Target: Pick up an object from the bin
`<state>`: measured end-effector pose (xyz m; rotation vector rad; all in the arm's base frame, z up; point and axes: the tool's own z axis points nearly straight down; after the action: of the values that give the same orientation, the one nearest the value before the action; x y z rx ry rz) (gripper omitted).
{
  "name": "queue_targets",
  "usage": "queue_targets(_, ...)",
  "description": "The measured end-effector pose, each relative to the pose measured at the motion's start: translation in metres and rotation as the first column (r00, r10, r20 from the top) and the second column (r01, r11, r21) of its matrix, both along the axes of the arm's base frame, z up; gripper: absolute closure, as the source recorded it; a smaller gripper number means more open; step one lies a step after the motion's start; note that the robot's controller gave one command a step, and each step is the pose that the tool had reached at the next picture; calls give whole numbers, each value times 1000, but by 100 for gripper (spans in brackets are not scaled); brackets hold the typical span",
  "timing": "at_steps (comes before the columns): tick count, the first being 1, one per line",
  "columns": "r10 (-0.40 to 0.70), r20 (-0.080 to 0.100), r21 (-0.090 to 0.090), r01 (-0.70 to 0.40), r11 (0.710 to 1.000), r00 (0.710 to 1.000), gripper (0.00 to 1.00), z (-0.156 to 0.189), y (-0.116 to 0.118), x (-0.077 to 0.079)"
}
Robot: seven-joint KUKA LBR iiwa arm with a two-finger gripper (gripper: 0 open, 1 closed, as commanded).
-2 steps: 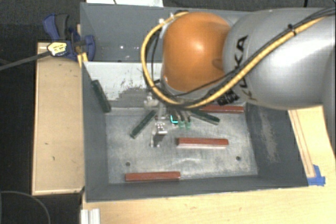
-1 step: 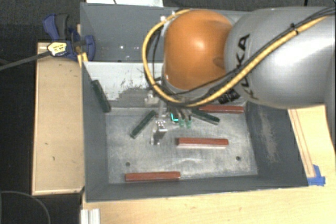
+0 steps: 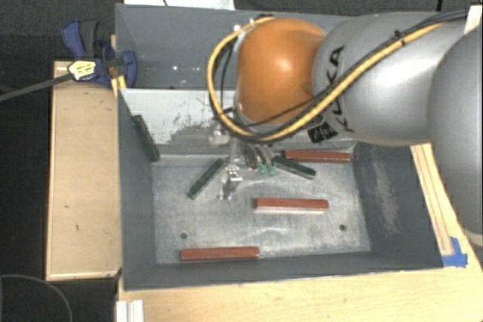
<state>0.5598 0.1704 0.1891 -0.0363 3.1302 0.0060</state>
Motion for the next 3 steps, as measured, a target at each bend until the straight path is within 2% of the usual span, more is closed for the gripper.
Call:
queue_targets(1, 54, -8, -4, -54, 999, 999, 0, -57, -14, -26)
queue_targets(2, 58, -17, -5, -58, 998, 998, 0, -65, -14, -31)
queue_targets(3, 159, -4, 0, -159, 987, 987, 0, -101, -21, 5)
